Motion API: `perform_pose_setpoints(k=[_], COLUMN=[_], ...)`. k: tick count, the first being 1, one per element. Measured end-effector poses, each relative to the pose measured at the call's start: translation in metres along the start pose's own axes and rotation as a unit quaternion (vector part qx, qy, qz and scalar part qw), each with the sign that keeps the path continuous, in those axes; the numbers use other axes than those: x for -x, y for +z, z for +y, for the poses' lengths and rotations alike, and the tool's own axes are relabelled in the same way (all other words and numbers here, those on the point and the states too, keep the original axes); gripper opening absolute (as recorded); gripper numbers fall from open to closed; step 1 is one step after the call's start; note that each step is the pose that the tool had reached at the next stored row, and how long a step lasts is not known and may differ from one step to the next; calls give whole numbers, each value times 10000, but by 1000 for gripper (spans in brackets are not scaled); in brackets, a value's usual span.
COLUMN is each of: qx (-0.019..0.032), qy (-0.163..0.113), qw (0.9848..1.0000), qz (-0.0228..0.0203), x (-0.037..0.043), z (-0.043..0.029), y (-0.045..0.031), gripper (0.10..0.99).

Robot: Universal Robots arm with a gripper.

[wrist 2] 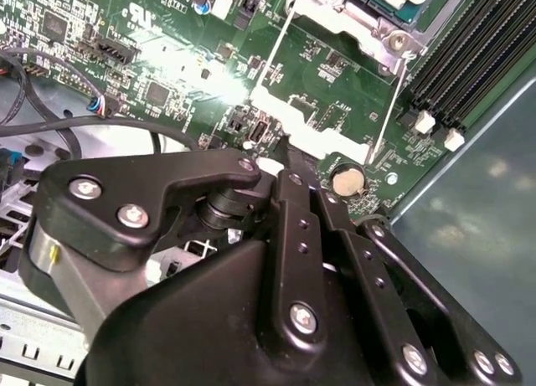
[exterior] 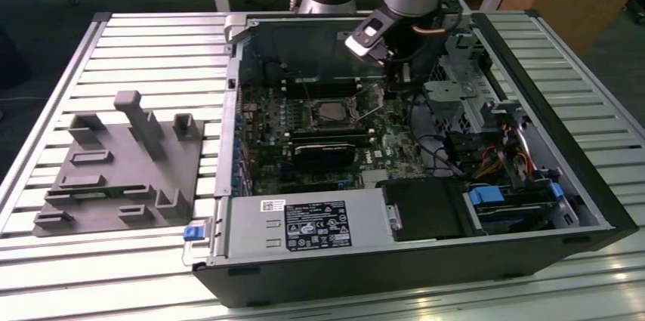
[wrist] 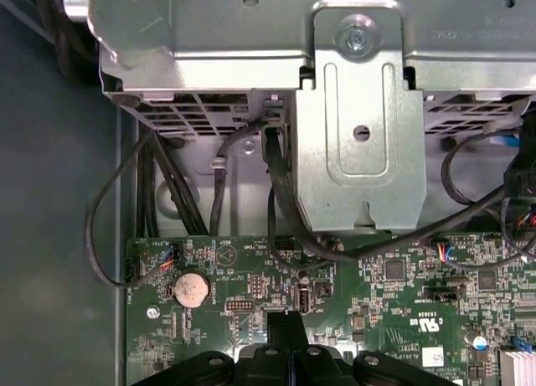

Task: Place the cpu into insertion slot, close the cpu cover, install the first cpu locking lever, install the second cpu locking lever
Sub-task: 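Close the cpu cover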

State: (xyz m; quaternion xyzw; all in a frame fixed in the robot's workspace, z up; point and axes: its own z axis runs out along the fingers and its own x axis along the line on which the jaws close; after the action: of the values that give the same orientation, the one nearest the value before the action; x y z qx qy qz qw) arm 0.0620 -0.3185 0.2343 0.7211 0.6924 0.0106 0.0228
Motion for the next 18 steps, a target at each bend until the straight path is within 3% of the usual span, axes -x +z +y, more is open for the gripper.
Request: perform_pose_setpoints(k=[18], qx=[0], qy=[0], qw=[10000], qz=[1], x=[5], z=[-130], y=[-6], gripper=[106])
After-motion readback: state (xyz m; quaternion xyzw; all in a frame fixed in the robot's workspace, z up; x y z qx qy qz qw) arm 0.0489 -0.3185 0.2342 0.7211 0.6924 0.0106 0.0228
